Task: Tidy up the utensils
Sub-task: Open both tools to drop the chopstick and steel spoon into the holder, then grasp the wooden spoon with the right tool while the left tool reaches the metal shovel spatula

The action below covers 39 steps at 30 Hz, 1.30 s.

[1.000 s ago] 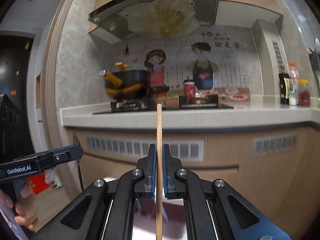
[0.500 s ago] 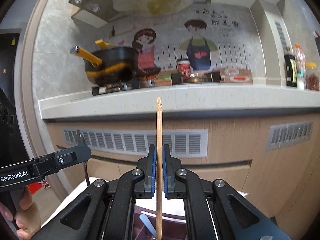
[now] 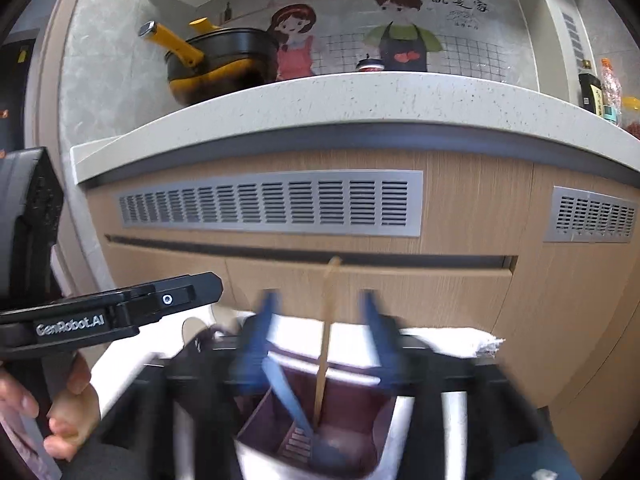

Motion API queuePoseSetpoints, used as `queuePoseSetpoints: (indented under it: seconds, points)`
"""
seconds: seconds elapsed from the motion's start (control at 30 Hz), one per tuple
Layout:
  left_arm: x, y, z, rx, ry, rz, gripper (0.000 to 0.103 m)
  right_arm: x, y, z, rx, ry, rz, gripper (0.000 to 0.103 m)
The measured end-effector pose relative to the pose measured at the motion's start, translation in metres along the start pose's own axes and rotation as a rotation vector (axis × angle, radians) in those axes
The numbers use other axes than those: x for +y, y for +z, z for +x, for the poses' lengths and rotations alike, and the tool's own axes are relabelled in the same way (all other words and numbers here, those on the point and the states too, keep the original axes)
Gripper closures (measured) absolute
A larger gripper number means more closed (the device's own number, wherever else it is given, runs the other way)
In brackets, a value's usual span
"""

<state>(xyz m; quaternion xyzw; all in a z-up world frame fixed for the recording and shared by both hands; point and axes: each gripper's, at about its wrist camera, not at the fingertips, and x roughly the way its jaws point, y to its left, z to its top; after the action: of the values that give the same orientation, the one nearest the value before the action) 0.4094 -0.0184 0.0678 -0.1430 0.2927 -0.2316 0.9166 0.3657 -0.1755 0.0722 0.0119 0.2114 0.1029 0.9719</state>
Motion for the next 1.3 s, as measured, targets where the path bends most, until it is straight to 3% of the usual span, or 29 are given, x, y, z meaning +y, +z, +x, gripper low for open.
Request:
queuePoseSetpoints:
  seconds: [0.03,0.1,0.17,0.27,0.37,0.7,0.83,0.9,1.0,1.13,1.3]
  points:
    - [0.002,-0.005,-0.005,0.006,0.008,0.004,0.049,0.000,-0.003,-0.006,-0.010,-0.008,-0.004,0.037]
    - [0.006,-0.015,-0.015,0.019,0.031,0.023,0.049,0.004,-0.011,-0.022,-0.027,-0.046,-0.049,0.033]
    - [0.012,-0.027,-0.027,0.032,0.065,0.033,0.048,0.009,-0.018,-0.036,-0.036,-0.080,-0.092,0.014]
    - [0.024,-0.046,-0.047,0.065,0.099,0.016,0.046,0.016,-0.033,-0.063,-0.090,-0.119,-0.132,0.003]
    - [0.032,-0.069,-0.067,0.101,0.134,-0.008,0.042,0.026,-0.046,-0.085,-0.103,-0.149,-0.182,0.000]
    - [0.035,-0.147,-0.128,0.220,0.218,0.063,0.034,0.057,-0.102,-0.111,0.208,0.075,-0.296,0.000]
    - [0.043,-0.171,-0.147,0.260,0.232,0.030,0.033,0.084,-0.141,-0.128,0.345,0.305,-0.399,0.000]
    - [0.047,-0.181,-0.155,0.267,0.245,0.013,0.033,0.102,-0.162,-0.138,0.429,0.462,-0.464,0.001]
    - [0.051,-0.191,-0.164,0.273,0.260,-0.014,0.033,0.125,-0.189,-0.148,0.480,0.560,-0.572,0.005]
    - [0.053,-0.201,-0.175,0.275,0.274,-0.032,0.033,0.142,-0.213,-0.135,0.592,0.587,-0.644,0.048]
    - [0.060,-0.210,-0.186,0.287,0.294,-0.054,0.033,0.140,-0.213,-0.113,0.650,0.615,-0.642,0.049]
